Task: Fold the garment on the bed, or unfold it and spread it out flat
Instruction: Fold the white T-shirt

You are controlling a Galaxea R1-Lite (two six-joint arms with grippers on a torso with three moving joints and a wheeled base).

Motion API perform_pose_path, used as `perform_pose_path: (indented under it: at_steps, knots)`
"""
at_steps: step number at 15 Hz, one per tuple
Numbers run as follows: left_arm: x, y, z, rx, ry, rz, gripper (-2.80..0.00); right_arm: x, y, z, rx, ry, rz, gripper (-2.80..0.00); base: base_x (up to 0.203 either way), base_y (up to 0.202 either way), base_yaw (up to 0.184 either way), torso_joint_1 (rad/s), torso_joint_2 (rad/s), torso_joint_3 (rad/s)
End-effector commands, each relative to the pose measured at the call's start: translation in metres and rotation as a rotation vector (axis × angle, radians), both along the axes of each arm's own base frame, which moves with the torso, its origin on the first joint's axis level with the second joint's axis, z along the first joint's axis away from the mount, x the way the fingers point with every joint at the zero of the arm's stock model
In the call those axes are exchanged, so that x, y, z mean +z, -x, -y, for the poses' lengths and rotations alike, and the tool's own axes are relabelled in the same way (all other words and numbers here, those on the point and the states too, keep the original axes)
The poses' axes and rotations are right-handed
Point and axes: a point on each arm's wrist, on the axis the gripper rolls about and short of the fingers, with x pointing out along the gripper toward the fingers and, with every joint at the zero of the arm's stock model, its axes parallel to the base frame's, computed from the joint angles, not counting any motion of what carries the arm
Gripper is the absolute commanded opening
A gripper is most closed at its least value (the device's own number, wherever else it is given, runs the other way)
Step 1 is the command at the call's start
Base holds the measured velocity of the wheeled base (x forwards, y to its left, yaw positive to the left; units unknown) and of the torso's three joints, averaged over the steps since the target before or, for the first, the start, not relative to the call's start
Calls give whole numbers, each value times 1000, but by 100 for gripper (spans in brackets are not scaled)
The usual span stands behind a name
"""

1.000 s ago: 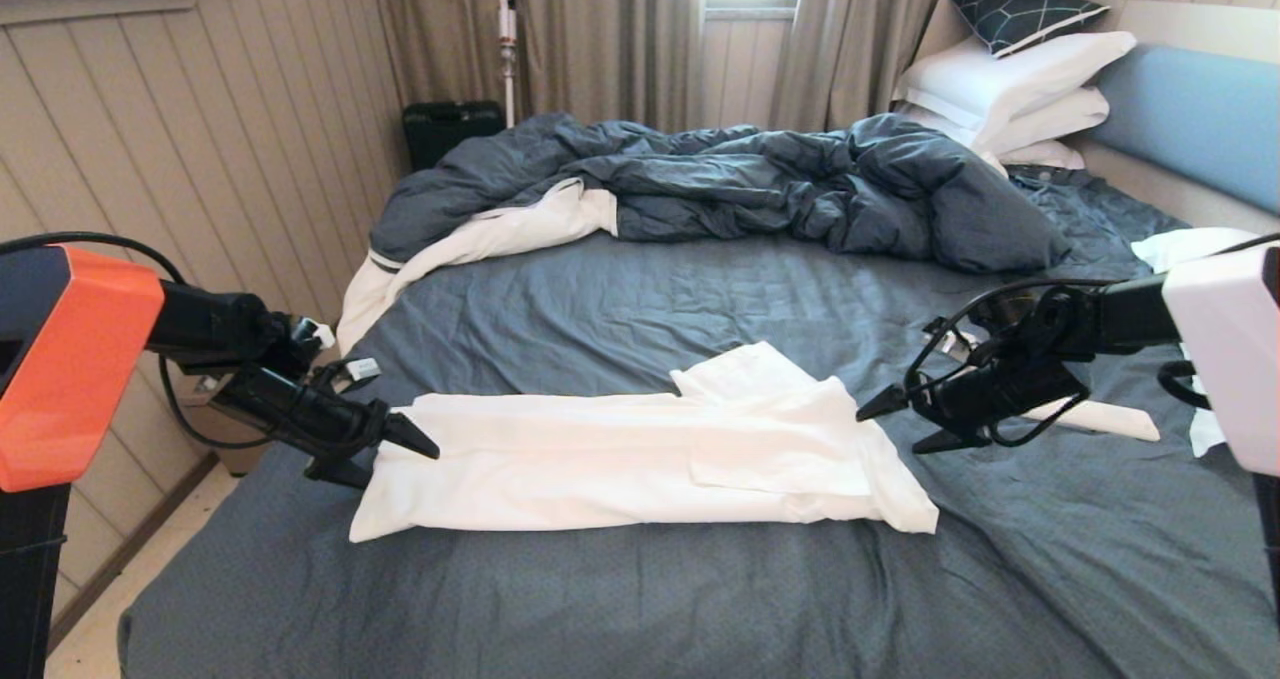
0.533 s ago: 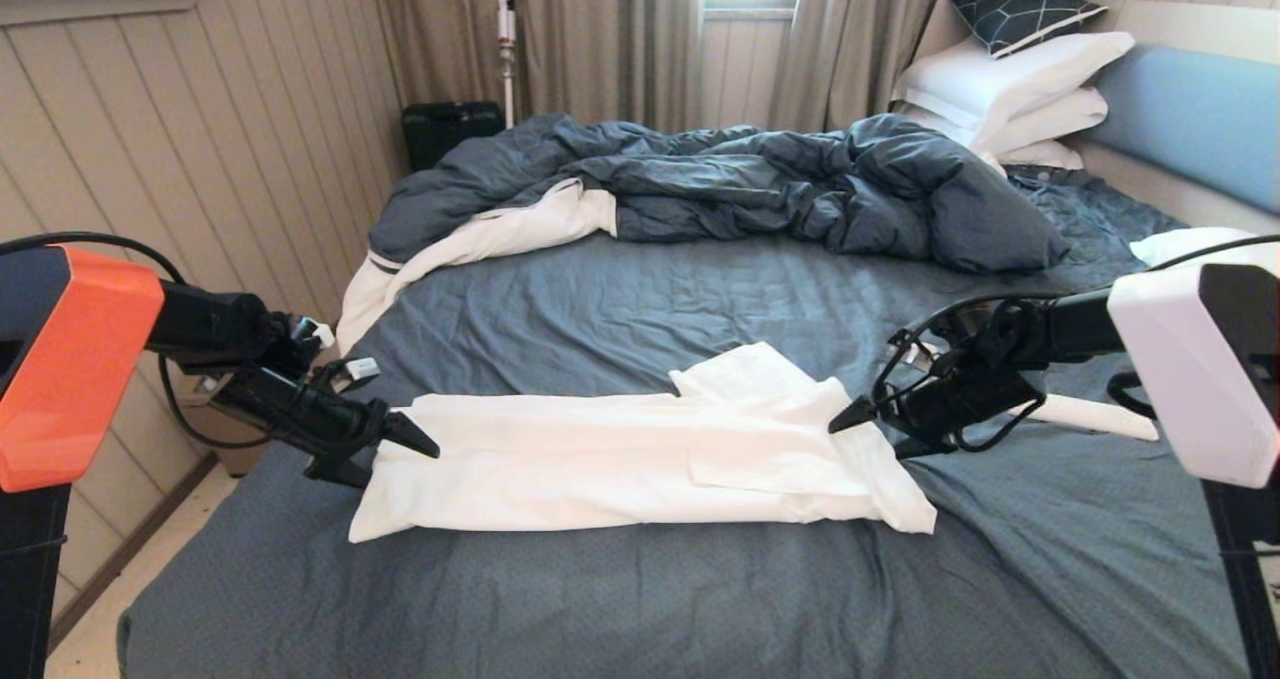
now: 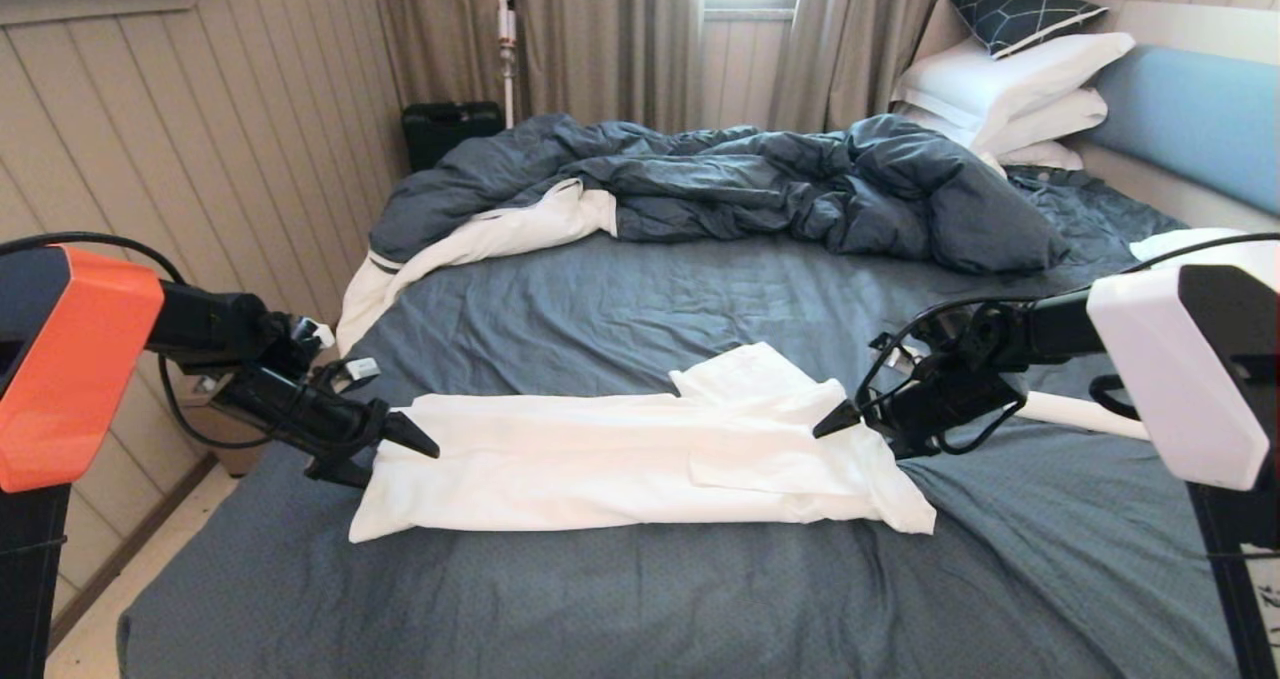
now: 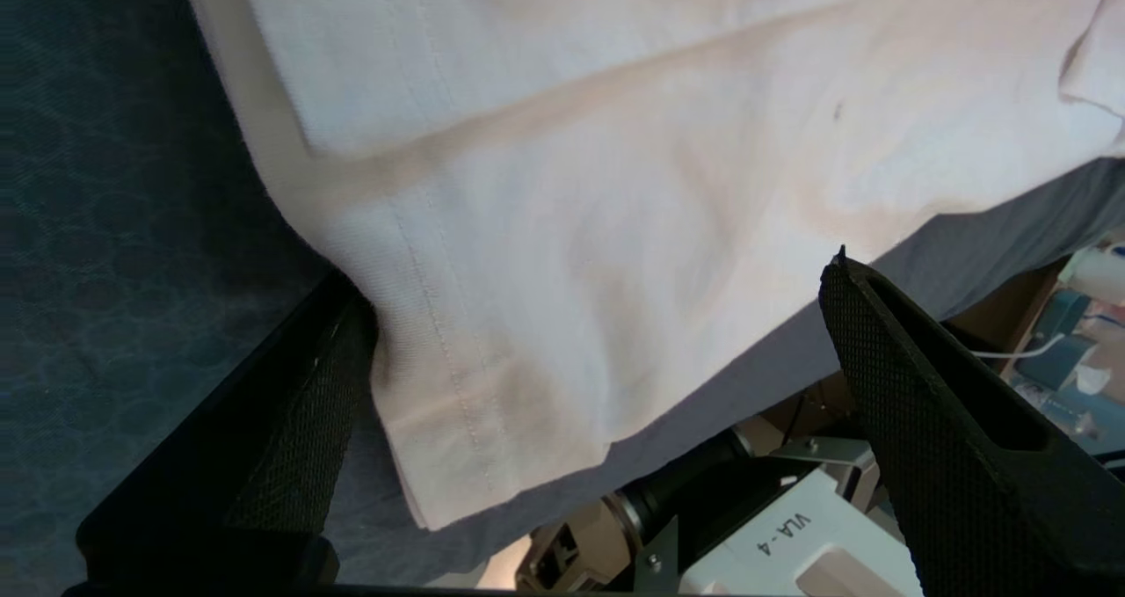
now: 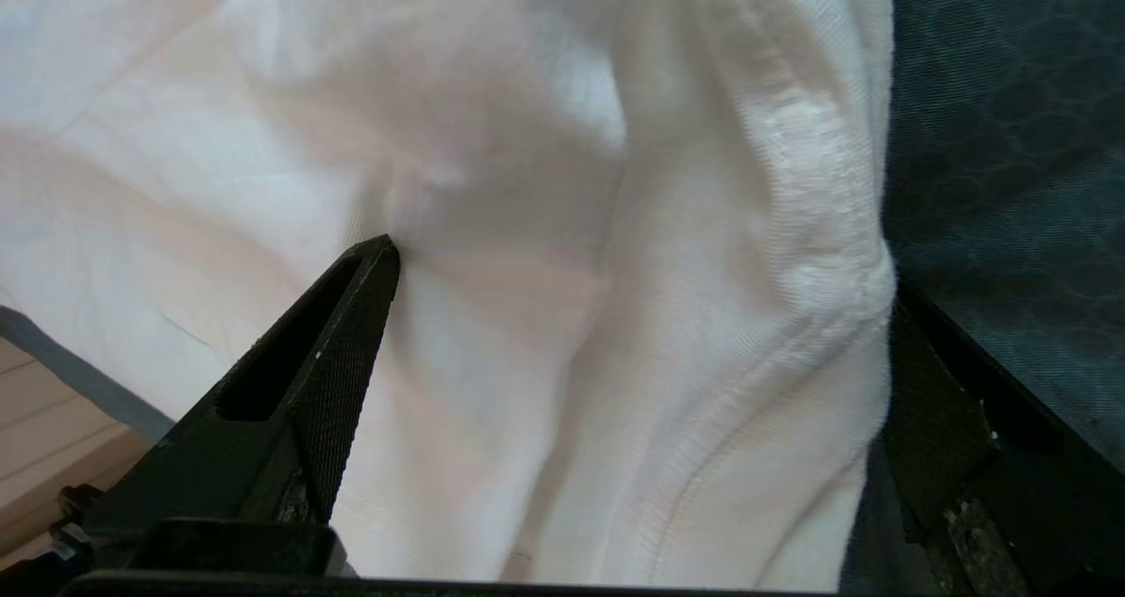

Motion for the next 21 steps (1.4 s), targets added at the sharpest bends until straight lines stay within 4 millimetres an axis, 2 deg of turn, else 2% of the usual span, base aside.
perform_pose_path:
  at_steps: [1, 3, 4, 5, 6, 11, 14, 21]
  knots:
    - [-1, 0, 0, -1, 4, -6, 0, -3, 1, -5, 10, -5, -16, 0, 0, 0, 0, 0, 0, 0]
    - [-1, 0, 0, -1, 4, -6, 0, -4, 0, -7, 16, -4, -13, 0, 0, 0, 0, 0, 0, 0]
    - [-1, 0, 0, -1, 4, -4, 0, -5, -1, -7, 15, -4, -14, -280, 0, 0, 0, 0, 0, 0]
    - [0, 0, 0, -1, 4, -3, 0, -6, -2, -6, 14, -3, -13, -280, 0, 0, 0, 0, 0, 0]
    - [0, 0, 0, -2, 4, -2, -280, -6, -2, -6, 14, -3, -11, -280, 0, 0, 0, 0, 0, 0]
    - [2, -3, 0, 6, 11, 4, -280, -4, -2, -9, 17, -4, -9, -280, 0, 0, 0, 0, 0, 0]
    - [7, -3, 8, 6, 55, -4, -280, -2, 0, -8, 11, -6, -14, -280, 0, 0, 0, 0, 0, 0]
    - [18, 5, 3, 9, 44, -11, -280, 13, 9, -2, -2, -8, -29, -280, 0, 0, 0, 0, 0, 0]
